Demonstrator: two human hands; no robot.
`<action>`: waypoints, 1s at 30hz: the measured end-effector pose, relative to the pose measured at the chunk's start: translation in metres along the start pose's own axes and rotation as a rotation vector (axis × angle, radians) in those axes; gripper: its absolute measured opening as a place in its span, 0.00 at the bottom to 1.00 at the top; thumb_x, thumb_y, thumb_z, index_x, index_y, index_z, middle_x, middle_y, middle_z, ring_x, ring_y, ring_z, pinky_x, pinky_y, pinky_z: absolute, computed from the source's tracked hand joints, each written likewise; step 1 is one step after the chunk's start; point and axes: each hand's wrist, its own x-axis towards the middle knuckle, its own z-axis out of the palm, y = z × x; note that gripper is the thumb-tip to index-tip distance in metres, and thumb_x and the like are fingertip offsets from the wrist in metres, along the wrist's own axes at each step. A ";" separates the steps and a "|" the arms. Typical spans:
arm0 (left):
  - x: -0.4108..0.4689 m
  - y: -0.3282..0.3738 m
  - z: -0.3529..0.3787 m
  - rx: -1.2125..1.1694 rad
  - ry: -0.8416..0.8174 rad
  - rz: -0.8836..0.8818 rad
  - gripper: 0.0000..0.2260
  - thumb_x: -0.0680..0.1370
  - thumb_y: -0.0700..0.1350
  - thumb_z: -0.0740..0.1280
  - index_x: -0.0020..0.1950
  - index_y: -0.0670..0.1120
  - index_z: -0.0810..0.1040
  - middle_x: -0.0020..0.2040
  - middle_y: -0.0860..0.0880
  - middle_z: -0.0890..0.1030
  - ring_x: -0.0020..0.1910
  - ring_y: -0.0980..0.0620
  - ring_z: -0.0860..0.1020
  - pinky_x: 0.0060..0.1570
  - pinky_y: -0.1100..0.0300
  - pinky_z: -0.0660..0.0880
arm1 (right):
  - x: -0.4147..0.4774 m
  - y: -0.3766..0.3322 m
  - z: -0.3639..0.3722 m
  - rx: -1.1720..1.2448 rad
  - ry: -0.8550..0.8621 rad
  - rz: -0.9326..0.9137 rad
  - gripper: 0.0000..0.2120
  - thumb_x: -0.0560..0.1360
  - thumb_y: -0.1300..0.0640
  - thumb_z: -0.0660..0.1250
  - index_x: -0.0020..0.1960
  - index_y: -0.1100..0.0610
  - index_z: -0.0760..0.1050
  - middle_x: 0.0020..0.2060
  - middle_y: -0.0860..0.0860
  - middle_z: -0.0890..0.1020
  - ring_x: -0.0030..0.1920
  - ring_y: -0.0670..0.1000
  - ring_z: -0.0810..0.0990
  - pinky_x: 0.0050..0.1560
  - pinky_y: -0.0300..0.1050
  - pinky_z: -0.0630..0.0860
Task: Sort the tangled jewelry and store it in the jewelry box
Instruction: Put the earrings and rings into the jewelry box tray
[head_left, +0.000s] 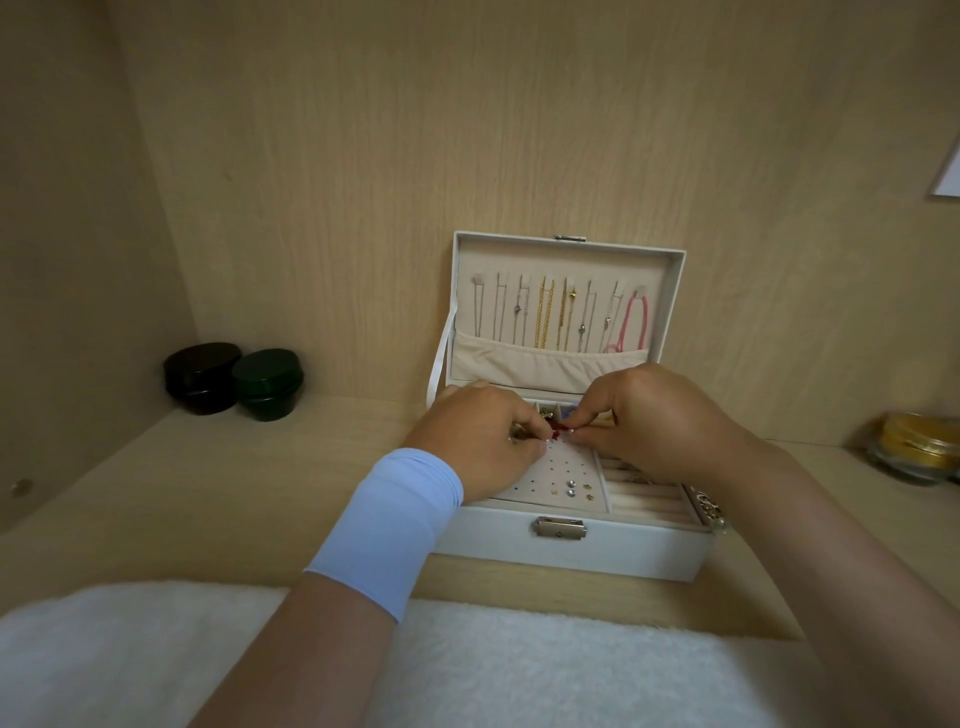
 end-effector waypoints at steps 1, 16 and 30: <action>0.000 0.000 0.000 0.003 -0.001 0.001 0.08 0.78 0.53 0.67 0.55 0.60 0.83 0.57 0.59 0.81 0.61 0.54 0.73 0.68 0.53 0.67 | 0.000 0.001 0.000 0.002 -0.002 -0.004 0.05 0.74 0.49 0.75 0.49 0.44 0.86 0.44 0.40 0.85 0.37 0.37 0.73 0.42 0.40 0.72; -0.001 -0.002 -0.002 -0.011 -0.003 -0.025 0.08 0.78 0.52 0.68 0.53 0.61 0.84 0.56 0.60 0.82 0.60 0.55 0.76 0.66 0.55 0.71 | -0.002 -0.008 -0.003 0.225 -0.046 0.039 0.02 0.73 0.51 0.77 0.45 0.44 0.86 0.28 0.30 0.78 0.35 0.31 0.76 0.35 0.31 0.66; -0.001 -0.004 -0.002 -0.089 -0.042 -0.046 0.10 0.78 0.49 0.68 0.56 0.60 0.84 0.58 0.61 0.81 0.61 0.56 0.75 0.66 0.59 0.70 | -0.005 -0.015 -0.009 0.185 -0.082 0.032 0.03 0.72 0.50 0.77 0.43 0.42 0.86 0.29 0.31 0.79 0.35 0.31 0.76 0.36 0.33 0.67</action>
